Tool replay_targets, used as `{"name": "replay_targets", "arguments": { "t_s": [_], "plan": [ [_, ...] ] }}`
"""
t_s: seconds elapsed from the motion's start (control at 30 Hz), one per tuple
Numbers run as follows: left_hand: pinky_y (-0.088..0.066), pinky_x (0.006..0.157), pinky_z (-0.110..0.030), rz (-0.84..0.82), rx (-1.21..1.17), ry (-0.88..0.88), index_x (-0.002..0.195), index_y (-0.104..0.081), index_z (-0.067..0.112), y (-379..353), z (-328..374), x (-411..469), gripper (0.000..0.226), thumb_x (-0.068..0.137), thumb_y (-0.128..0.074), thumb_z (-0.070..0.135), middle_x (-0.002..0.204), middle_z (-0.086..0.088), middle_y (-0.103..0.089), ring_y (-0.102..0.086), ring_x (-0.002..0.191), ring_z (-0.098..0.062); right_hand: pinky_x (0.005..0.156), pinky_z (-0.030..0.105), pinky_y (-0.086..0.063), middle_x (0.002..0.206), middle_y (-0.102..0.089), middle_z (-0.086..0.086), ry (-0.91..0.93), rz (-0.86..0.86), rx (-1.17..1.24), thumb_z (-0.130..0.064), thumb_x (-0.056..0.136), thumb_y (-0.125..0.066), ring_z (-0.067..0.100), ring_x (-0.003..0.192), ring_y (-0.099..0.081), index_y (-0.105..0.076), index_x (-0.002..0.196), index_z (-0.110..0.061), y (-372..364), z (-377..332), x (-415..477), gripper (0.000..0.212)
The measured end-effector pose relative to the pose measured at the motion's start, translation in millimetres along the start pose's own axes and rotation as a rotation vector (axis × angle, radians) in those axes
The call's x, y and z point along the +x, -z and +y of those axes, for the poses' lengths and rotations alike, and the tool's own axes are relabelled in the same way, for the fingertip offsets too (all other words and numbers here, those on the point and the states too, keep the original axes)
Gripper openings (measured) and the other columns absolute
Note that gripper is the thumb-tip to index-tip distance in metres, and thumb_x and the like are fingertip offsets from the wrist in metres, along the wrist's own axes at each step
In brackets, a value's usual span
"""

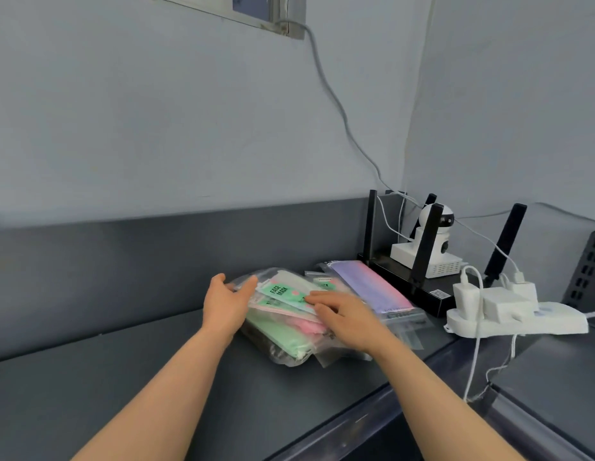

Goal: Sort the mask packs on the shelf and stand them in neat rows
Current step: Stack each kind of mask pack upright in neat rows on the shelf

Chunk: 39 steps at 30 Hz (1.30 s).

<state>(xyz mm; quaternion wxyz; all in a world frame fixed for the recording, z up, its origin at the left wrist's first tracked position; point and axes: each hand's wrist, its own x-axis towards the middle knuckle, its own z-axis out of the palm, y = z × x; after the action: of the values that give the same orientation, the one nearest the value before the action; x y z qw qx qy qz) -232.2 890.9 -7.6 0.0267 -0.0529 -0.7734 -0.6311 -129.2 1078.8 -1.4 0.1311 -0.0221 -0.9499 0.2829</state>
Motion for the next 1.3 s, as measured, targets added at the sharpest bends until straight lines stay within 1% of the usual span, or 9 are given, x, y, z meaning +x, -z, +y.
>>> {"name": "replay_targets", "arguments": {
  "t_s": [0.17,0.27,0.47,0.6,0.77,0.9,1.07,1.17,1.3],
  "plan": [
    [-0.047,0.099,-0.039,0.056,0.042,0.135,0.138,-0.045,0.001,29,-2,-2,0.083,0.072,-0.086,0.027,0.131,-0.011,-0.057,-0.057,0.116,-0.029,0.104,0.02,-0.038,0.137,-0.056,-0.009,0.087,-0.04,0.101,-0.017,0.096,-0.053,0.003,0.123,-0.05,-0.064,0.128,-0.023,-3,-2,1,0.034],
    [-0.051,0.078,-0.032,0.017,-0.001,0.139,0.127,-0.054,0.004,43,-5,-11,0.065,0.073,-0.086,0.021,0.118,-0.008,-0.062,-0.063,0.093,-0.022,0.108,0.025,-0.038,0.137,-0.056,-0.01,0.13,-0.044,0.146,-0.018,0.092,-0.059,0.002,0.123,-0.05,-0.064,0.128,-0.024,-7,-6,-1,0.037],
    [-0.059,0.081,-0.047,0.022,-0.061,0.061,0.105,-0.056,0.02,76,-10,-25,0.036,0.079,-0.08,0.017,0.115,-0.008,-0.064,-0.069,0.093,-0.028,0.114,0.031,-0.027,0.153,-0.037,-0.005,-0.005,0.057,0.024,-0.046,0.088,-0.063,0.015,0.141,-0.034,-0.037,0.148,-0.021,-1,-20,7,0.07],
    [-0.057,0.069,-0.034,0.059,0.009,-0.017,0.106,-0.055,0.012,94,-11,-38,0.019,0.091,-0.066,0.017,0.103,-0.005,-0.068,-0.068,0.087,-0.02,0.114,0.038,-0.03,0.152,-0.038,0.002,-0.052,-0.021,-0.053,-0.055,0.081,-0.067,0.02,0.139,-0.037,-0.031,0.15,-0.017,-4,-35,15,0.087],
    [-0.055,0.08,-0.037,0.065,-0.01,-0.018,0.101,-0.062,0.016,129,-22,-45,0.014,0.089,-0.068,0.014,0.102,-0.004,-0.071,-0.068,0.09,-0.021,0.085,0.024,-0.039,0.122,-0.051,-0.002,0.012,0.049,0.101,-0.035,0.077,-0.078,0.014,0.108,-0.052,-0.052,0.126,-0.024,-15,-62,22,0.057],
    [-0.055,0.073,-0.039,0.017,-0.029,-0.001,0.092,-0.067,0.01,162,-23,-46,0.019,0.079,-0.079,0.018,0.087,-0.004,-0.074,-0.07,0.076,-0.021,0.083,0.023,-0.036,0.115,-0.05,-0.005,0.142,0.003,0.145,-0.023,0.078,-0.078,0.01,0.104,-0.049,-0.052,0.12,-0.027,-29,-88,19,0.049],
    [-0.048,0.067,-0.026,0.241,0.007,-0.107,0.093,-0.065,0.015,191,-31,-44,0.003,0.092,-0.064,0.012,0.086,0.002,-0.069,-0.066,0.087,-0.017,0.1,0.026,-0.038,0.134,-0.052,0.001,0.115,0.049,0.214,-0.024,0.091,-0.065,0.014,0.119,-0.051,-0.044,0.142,-0.023,-36,-105,26,0.055],
    [-0.046,0.065,-0.024,0.358,-0.058,-0.129,0.108,-0.062,0.014,203,-40,-42,0.014,0.095,-0.056,0.011,0.093,0.001,-0.067,-0.065,0.085,-0.013,0.107,0.029,-0.033,0.15,-0.042,0.005,-0.031,-0.004,0.099,-0.023,0.096,-0.058,0.02,0.136,-0.042,-0.032,0.15,-0.017,-33,-94,26,0.06],
    [-0.048,0.068,-0.029,0.409,-0.086,-0.074,0.123,-0.058,0.019,212,-62,-36,0.03,0.098,-0.045,0.011,0.103,-0.002,-0.067,-0.065,0.087,-0.02,0.112,0.032,-0.03,0.158,-0.029,-0.001,-0.135,-0.175,-0.037,-0.04,0.083,-0.071,0.02,0.141,-0.034,-0.023,0.154,-0.02,-41,-87,20,0.088]
  ]
}}
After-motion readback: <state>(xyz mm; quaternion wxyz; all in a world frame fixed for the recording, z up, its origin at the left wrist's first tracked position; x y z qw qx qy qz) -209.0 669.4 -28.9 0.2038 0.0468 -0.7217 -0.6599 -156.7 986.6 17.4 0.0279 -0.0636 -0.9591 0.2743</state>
